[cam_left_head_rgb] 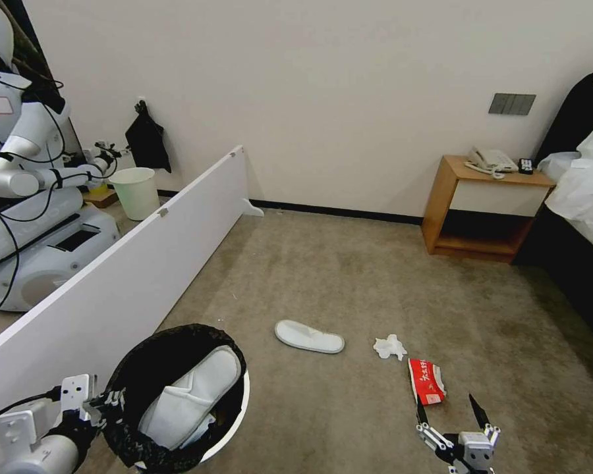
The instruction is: Pick up the trash bin, then pick up the garbage from the floor and place it into the trash bin.
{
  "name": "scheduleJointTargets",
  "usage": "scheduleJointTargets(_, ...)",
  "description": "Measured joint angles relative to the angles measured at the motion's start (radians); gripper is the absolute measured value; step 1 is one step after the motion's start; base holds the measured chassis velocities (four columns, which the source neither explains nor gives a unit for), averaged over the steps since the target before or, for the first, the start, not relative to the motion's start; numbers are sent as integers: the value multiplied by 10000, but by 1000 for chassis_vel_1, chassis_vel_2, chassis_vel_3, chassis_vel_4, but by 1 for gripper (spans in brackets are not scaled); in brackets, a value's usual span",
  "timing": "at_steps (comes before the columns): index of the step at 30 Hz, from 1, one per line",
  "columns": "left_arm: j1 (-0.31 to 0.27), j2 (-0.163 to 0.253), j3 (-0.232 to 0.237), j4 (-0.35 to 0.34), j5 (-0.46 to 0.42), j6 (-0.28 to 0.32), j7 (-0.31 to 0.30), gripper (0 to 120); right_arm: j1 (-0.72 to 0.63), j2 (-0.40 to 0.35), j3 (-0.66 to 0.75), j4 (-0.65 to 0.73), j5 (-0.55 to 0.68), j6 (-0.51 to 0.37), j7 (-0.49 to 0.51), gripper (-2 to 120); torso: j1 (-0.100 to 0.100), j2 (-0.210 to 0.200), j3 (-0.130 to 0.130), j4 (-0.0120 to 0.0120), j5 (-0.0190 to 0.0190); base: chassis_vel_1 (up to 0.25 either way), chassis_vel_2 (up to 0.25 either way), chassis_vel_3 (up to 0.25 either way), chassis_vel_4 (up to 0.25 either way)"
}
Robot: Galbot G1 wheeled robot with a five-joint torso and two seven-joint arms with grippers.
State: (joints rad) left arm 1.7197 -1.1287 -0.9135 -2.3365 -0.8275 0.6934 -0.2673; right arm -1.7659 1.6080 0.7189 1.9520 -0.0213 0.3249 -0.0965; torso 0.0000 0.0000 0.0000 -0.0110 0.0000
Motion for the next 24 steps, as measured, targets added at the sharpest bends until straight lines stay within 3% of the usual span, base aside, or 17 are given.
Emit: scheduleJointTargets(24,31,-16,17,3,22,2,29,3,29,33,0,-61,77,54,-125,100,1,0,0,0,0,-42,43,42,-36)
